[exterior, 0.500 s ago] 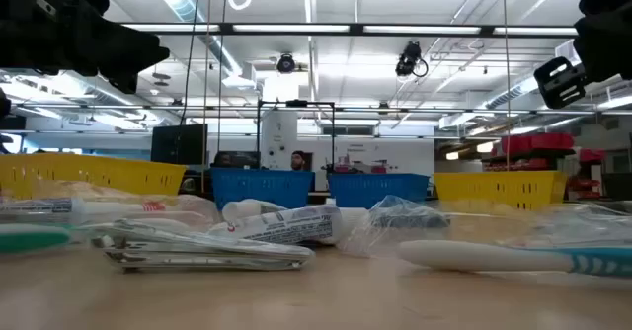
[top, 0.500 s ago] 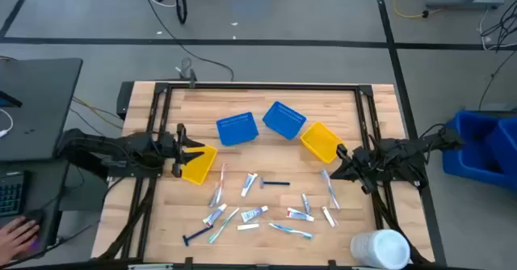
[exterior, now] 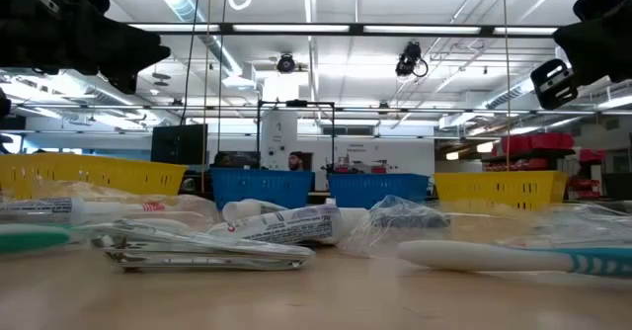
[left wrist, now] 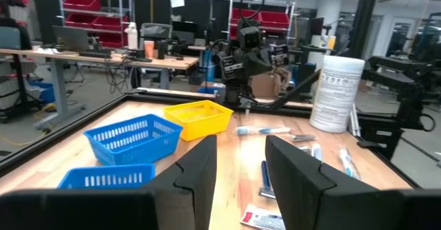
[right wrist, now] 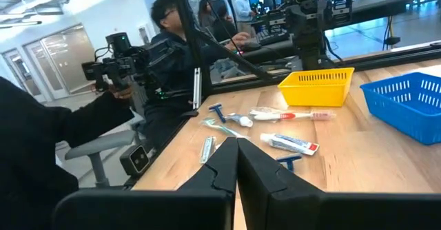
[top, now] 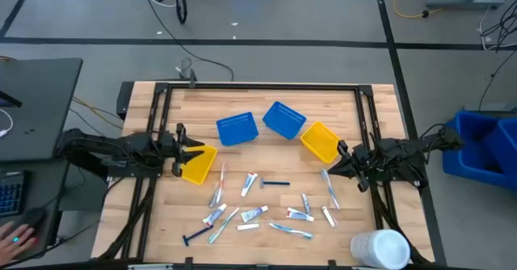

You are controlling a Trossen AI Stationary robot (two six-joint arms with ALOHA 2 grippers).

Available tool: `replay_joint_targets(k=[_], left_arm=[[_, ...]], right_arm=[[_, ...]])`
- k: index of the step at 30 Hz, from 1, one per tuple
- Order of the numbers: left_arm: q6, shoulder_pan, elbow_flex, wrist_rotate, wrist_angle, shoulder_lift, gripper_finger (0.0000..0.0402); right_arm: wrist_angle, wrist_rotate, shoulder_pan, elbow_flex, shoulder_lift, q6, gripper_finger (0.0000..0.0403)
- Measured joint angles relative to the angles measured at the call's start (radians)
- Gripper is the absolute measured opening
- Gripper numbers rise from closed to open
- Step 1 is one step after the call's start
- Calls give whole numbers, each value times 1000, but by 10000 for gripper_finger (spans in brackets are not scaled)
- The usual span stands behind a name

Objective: Pick & Place Travel size toiletries
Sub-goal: Put the blue razor into the left yellow bin

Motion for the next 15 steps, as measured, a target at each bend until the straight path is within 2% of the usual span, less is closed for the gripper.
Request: replay_joint_targets(k=[3,7,15], left_arm=[[0,0,0,-3,0,0,134],[0,0,0,-40,0,0,134],[-23,0,0,-75,83,7,134]], right_arm=[[1,40,0,0,0,0,16],[10,191,0,0,0,0,16],[153,742,-6,0,0,-176,16]])
